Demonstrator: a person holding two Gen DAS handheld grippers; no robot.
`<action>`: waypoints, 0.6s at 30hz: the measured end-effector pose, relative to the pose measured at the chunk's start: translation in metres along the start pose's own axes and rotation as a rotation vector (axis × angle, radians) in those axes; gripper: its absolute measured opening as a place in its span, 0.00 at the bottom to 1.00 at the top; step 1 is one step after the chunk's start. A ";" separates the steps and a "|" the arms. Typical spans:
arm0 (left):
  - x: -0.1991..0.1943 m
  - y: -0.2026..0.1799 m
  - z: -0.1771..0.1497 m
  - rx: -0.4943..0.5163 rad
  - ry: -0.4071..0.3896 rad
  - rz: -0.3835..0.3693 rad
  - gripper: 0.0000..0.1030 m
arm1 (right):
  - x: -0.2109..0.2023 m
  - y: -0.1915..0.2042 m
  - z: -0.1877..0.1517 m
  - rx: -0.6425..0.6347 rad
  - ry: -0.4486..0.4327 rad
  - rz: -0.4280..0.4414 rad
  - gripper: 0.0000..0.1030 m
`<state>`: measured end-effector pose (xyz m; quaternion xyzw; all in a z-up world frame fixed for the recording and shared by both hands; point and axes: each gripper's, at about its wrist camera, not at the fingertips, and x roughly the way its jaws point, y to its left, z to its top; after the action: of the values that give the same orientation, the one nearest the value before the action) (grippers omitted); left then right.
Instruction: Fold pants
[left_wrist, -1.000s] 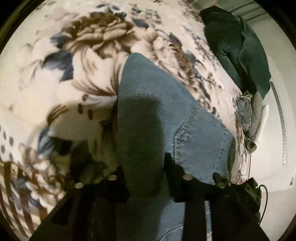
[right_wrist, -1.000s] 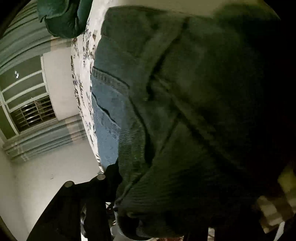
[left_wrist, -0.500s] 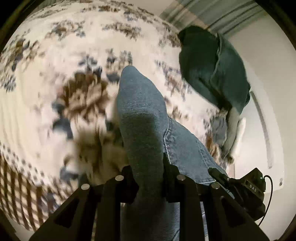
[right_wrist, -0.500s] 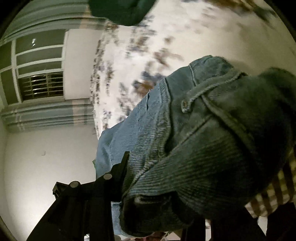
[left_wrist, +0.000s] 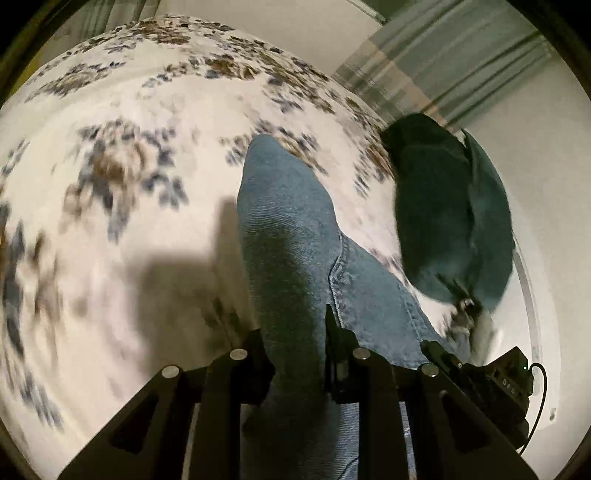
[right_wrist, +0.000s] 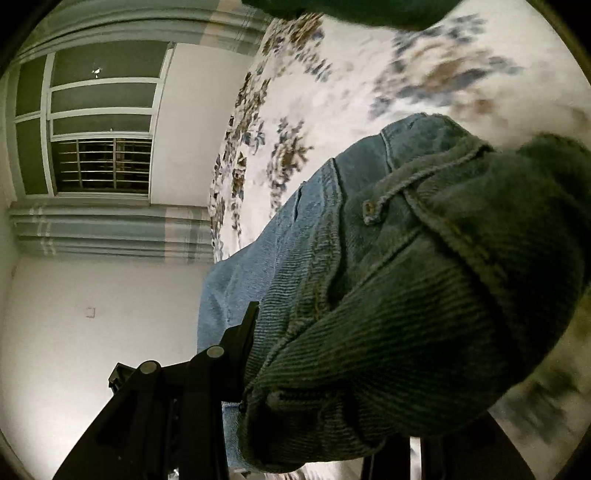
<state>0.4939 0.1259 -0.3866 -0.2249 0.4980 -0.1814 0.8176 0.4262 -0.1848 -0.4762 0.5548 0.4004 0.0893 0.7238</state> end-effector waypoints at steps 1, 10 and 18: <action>0.012 0.015 0.021 0.007 -0.004 0.004 0.18 | 0.027 0.005 0.008 -0.006 -0.004 0.004 0.37; 0.119 0.123 0.058 0.001 0.129 0.101 0.21 | 0.179 -0.029 0.029 -0.013 0.046 -0.124 0.38; 0.096 0.126 0.035 0.046 0.131 0.138 0.29 | 0.160 -0.059 0.018 -0.023 0.091 -0.239 0.52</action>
<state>0.5768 0.1875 -0.5124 -0.1588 0.5604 -0.1507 0.7988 0.5264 -0.1280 -0.6034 0.4903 0.4950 0.0321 0.7166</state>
